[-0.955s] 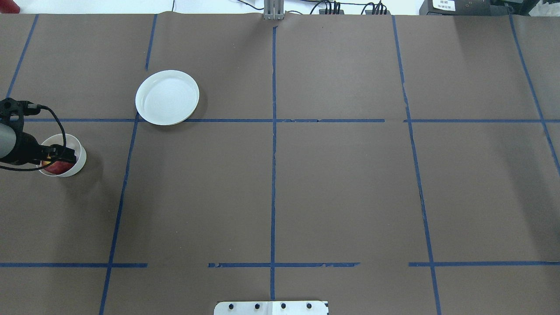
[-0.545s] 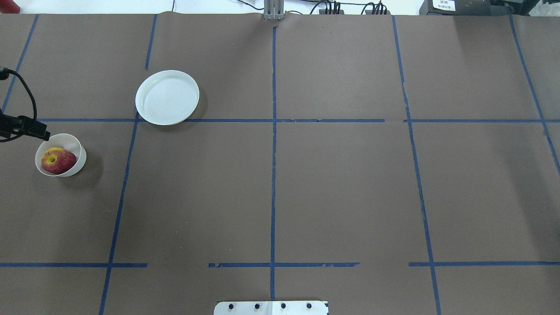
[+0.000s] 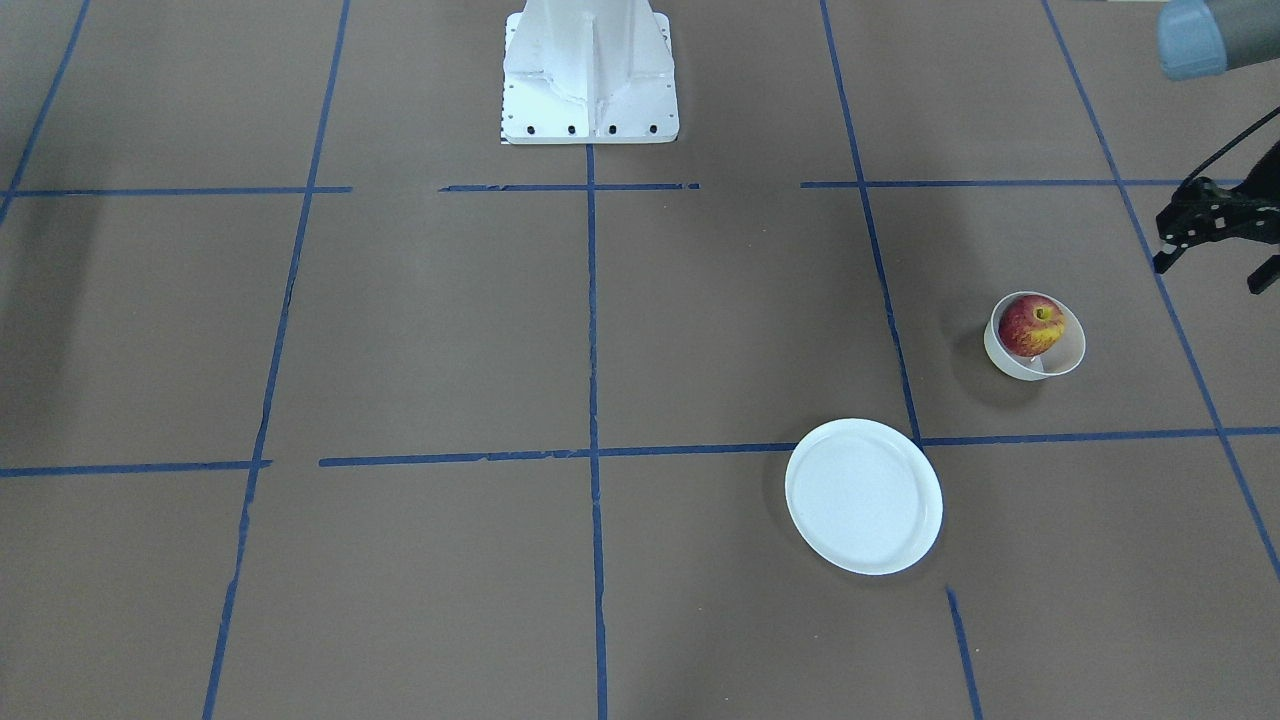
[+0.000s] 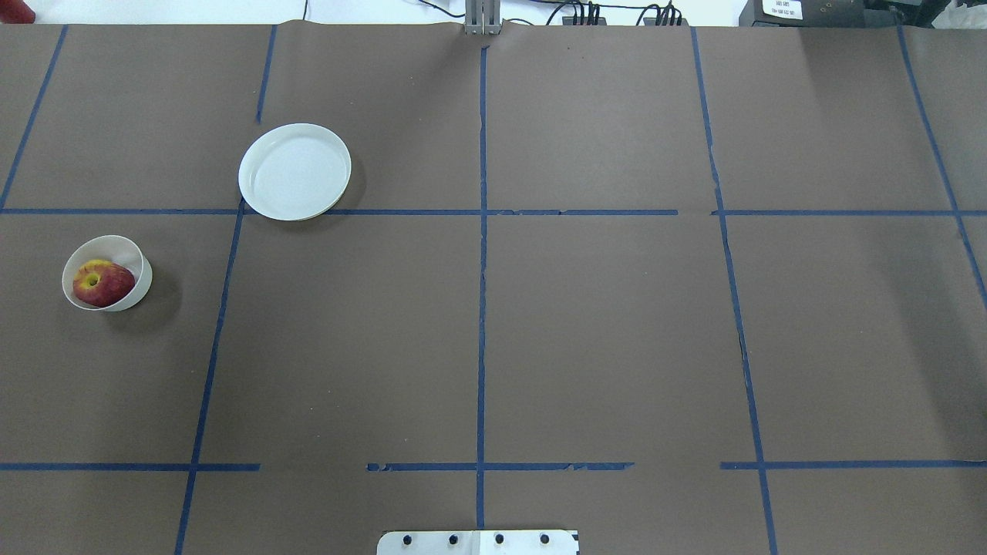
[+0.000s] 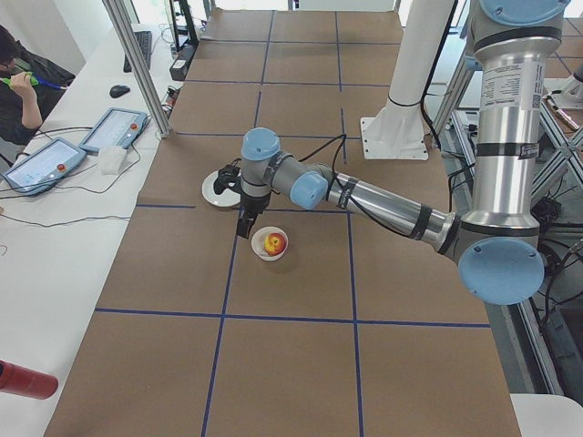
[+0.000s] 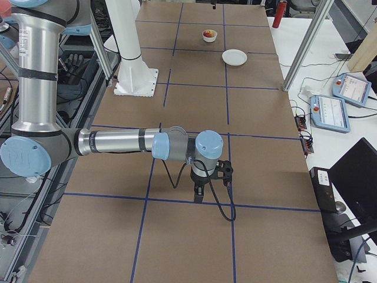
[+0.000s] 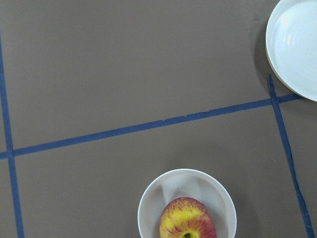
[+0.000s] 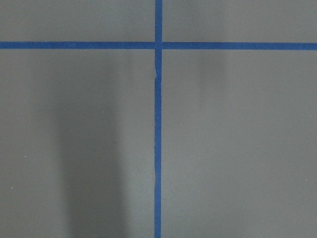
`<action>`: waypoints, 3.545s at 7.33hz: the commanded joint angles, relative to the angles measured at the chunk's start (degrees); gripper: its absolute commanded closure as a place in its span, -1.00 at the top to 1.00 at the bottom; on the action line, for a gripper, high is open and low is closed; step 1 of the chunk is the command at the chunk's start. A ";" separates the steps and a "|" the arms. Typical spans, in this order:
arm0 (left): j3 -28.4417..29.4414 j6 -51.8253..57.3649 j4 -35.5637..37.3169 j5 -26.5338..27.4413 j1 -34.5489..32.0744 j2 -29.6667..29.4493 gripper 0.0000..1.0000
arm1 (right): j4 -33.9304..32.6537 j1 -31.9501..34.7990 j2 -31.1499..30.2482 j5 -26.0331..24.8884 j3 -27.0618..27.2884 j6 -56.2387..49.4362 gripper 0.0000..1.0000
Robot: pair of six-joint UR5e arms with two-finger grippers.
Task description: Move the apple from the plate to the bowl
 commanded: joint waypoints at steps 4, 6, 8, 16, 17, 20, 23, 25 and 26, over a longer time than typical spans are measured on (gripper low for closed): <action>8.57 17.82 7.82 -4.80 -15.66 7.97 1.00 | 0.00 -0.03 -0.01 0.00 0.00 0.00 1.00; 9.99 17.30 7.91 -5.06 -15.66 7.27 1.00 | 0.00 -0.03 -0.01 0.00 0.00 0.00 1.00; 10.86 16.68 8.17 -4.98 -15.49 6.84 1.00 | 0.00 -0.03 -0.01 0.00 0.00 0.00 1.00; 10.87 14.84 8.17 -4.54 -15.57 7.19 1.00 | 0.00 -0.03 0.07 0.00 0.00 0.00 1.00; 10.78 14.83 8.17 -4.54 -15.57 6.92 1.00 | 0.00 -0.03 -0.01 0.00 0.00 0.00 1.00; 10.78 14.92 8.08 -4.63 -15.57 6.92 1.00 | 0.00 -0.03 -0.01 0.00 0.00 0.00 1.00; 10.78 15.01 8.00 -4.54 -15.57 7.01 1.00 | 0.00 -0.03 -0.01 0.00 0.00 0.00 1.00; 10.78 15.01 8.00 -4.54 -15.57 6.92 1.00 | 0.00 -0.03 -0.01 0.00 0.00 0.09 1.00; 10.78 15.01 8.00 -4.54 -15.57 6.92 1.00 | 0.00 -0.03 -0.01 0.00 0.00 0.00 1.00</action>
